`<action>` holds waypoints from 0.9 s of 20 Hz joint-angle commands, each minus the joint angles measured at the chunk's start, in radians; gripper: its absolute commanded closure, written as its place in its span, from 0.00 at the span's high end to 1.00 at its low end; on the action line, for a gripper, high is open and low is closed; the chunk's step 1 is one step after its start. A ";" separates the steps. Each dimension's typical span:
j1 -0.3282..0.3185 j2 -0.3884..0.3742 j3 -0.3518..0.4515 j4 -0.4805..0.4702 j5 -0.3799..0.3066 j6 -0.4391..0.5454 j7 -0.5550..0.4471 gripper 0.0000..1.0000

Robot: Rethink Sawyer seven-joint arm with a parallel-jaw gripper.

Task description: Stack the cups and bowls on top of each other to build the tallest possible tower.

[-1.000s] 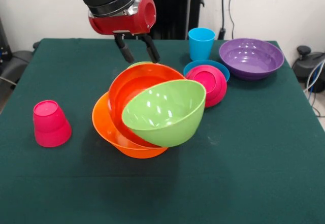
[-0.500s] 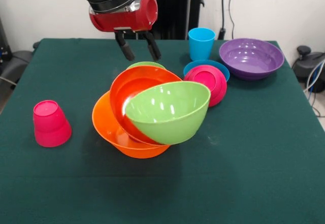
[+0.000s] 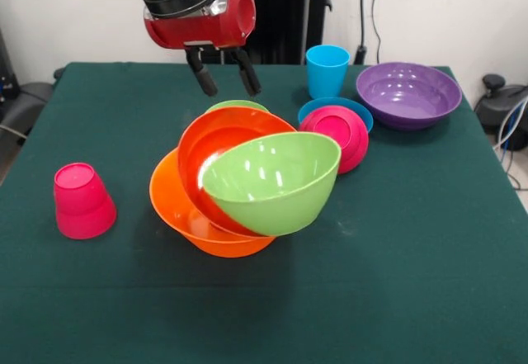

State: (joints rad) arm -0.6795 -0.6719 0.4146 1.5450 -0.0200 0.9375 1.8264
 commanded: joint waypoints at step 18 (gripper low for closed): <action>-0.266 -0.257 0.060 -0.017 -0.127 0.181 -0.289 1.00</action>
State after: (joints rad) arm -0.8759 -0.9769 0.4178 1.5587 -0.0500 1.2869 1.8262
